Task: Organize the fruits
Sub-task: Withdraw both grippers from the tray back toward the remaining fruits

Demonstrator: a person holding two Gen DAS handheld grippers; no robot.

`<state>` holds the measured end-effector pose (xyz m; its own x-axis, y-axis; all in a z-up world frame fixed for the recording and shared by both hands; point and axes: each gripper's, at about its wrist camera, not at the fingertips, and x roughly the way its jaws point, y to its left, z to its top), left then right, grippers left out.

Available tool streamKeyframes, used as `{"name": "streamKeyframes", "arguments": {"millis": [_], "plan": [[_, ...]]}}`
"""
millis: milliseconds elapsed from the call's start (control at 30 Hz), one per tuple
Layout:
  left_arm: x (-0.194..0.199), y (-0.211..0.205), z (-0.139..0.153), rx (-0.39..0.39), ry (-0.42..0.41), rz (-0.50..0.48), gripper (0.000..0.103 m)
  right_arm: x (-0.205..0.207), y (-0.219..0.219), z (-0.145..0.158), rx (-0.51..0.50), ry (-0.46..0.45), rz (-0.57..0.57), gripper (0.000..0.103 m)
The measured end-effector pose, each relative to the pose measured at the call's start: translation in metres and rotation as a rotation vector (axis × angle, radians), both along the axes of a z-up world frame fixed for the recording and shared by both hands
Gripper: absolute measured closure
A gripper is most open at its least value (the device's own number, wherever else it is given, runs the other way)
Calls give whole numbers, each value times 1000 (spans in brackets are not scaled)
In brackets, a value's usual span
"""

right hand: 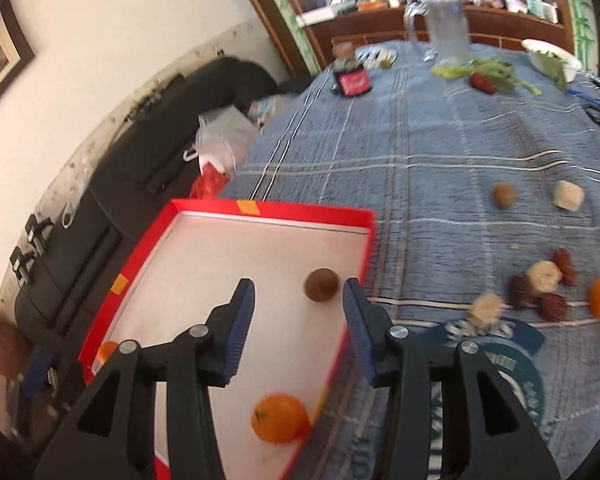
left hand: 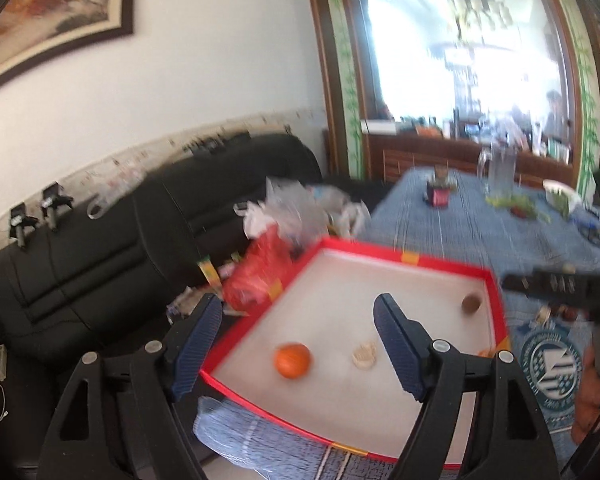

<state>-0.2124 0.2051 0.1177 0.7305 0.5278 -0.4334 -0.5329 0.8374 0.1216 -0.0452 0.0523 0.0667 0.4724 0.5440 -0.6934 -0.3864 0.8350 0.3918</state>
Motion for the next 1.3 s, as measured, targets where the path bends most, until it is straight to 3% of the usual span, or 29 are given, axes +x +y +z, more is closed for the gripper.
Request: {"name": "streamKeyframes", "arguments": {"millis": [333,800,1300], "plan": [[-45,-27,51,81,-151,21,22,-39,-70,25,64,-80,-76,51],[-67,-61,65,141,-185,-26,21,-72,-128,54,125,-149,-145,51],[-82,-74,65,152,-196,-67,21,-98,-153,72,138,-195,-187,51]]}}
